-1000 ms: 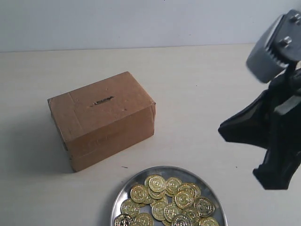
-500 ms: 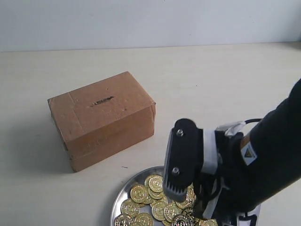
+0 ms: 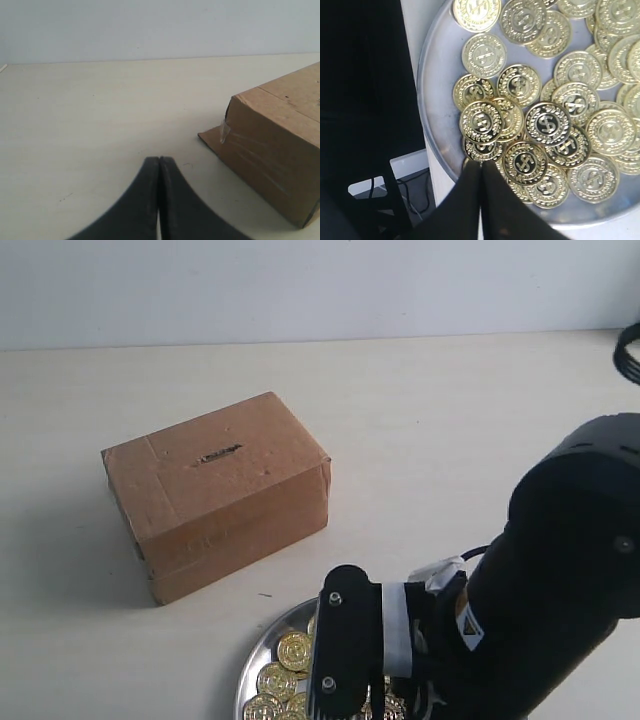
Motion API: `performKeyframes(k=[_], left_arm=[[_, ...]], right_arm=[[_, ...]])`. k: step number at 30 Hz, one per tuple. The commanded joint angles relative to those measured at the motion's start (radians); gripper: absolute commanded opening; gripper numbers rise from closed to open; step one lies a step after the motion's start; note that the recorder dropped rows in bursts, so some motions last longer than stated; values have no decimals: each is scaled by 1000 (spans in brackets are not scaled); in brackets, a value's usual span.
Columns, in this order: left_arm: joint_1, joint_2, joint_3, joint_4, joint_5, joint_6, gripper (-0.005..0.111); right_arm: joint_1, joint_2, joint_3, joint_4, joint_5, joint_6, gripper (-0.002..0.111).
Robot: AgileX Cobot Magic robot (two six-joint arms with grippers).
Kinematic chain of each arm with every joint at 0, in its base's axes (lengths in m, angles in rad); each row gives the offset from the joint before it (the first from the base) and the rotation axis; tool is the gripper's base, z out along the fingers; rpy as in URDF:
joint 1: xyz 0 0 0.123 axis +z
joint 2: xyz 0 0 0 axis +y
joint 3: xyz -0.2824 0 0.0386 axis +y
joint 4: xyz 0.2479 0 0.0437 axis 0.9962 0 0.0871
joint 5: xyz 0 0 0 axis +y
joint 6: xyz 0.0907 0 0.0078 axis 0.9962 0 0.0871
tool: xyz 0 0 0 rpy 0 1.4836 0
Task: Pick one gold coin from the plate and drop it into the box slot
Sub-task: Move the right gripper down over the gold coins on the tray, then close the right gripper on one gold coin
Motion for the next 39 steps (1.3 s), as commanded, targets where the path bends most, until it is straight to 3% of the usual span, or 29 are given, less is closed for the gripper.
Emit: performKeyframes(k=[1,8,10,16,22,39], left_arm=[[-6,-4,2,-10,-3,-1,0],[-6,-4,2,-10,-3,-1,0],[-6,-4,2,-10,-3,-1,0],[-6,-4,2,-10,-3,-1,0],[-6,-4,2,-4,-1,-1,0],[-6,-4,2,-4,1,-1,0]], right_arm=[[4,37,-5,16,-31,0,9],[9,69,-5,53,-54,-14,41],[34,78,-5,51,-54,-47,45],[127,102,-5,6,-100,-80,45],[132,102,-3,-104,-95,-78,45],[132,230,-3,-111,-173,-60,45]])
